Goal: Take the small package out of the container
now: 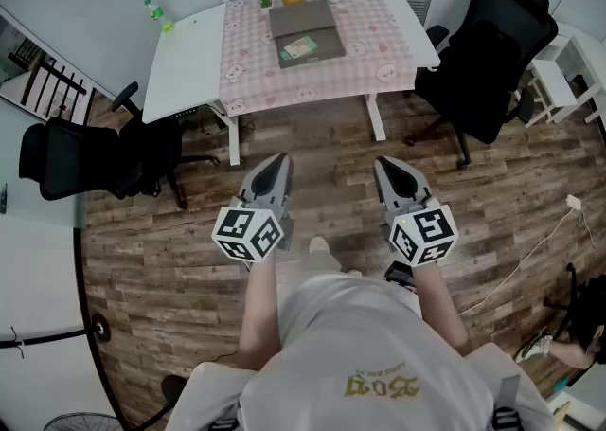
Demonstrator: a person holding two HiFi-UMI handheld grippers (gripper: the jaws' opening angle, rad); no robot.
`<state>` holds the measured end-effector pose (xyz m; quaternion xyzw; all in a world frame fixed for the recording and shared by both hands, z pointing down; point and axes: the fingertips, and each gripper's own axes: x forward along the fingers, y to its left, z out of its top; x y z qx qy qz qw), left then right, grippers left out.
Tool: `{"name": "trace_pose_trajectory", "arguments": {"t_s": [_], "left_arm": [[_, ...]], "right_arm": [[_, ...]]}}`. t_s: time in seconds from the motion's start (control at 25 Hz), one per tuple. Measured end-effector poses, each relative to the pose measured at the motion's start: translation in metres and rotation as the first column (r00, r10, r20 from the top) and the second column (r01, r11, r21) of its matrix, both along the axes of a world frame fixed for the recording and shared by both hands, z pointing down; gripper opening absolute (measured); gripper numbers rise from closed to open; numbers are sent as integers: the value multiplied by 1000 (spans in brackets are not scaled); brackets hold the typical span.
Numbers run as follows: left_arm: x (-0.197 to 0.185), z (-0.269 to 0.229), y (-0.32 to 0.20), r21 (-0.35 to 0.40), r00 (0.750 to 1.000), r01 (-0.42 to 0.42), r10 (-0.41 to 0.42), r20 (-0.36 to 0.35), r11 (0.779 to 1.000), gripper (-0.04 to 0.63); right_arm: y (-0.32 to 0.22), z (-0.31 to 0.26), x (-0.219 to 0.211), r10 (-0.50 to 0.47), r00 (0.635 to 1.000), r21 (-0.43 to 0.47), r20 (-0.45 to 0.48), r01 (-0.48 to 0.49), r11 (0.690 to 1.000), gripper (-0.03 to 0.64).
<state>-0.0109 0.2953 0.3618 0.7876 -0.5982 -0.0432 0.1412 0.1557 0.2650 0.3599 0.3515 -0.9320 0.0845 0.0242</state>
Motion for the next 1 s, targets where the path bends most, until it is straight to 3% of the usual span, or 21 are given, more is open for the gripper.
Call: {"name": "trace_pose_trajectory", "arguments": {"t_s": [0.32,0.44,0.48,0.56,0.64,0.8,1.0], "left_arm": [[-3,-9,17,6,1000,12,-12,5,1000,15],[-1,-7,22,14,1000,7,-6,-10,1000,22],[1,-8,24,29,1000,4,-4,-10,1000,98],[2,-10,25,66,1000,18,-19,9,998,318],[0,-10,22,75,999,34,-36,18,997,387],[-9,-2,4,54,999,42,-40,-30,998,429],[-20,18,-53,16,1000,7,-7,-12,1000,449]], "right_arm": [[10,-3,1,-6,1000,13,-22,6,1000,12],[14,-5,4,-16,999,9,35,16,1000,12],[17,-5,3,-43,997,-6,64,43,999,22],[23,-3,-2,-108,991,-33,82,111,993,267],[23,-1,-4,-115,993,-13,39,116,993,295],[12,5,-8,-110,994,9,14,110,994,310],[-35,21,-24,-112,994,-28,13,112,993,330]]}}
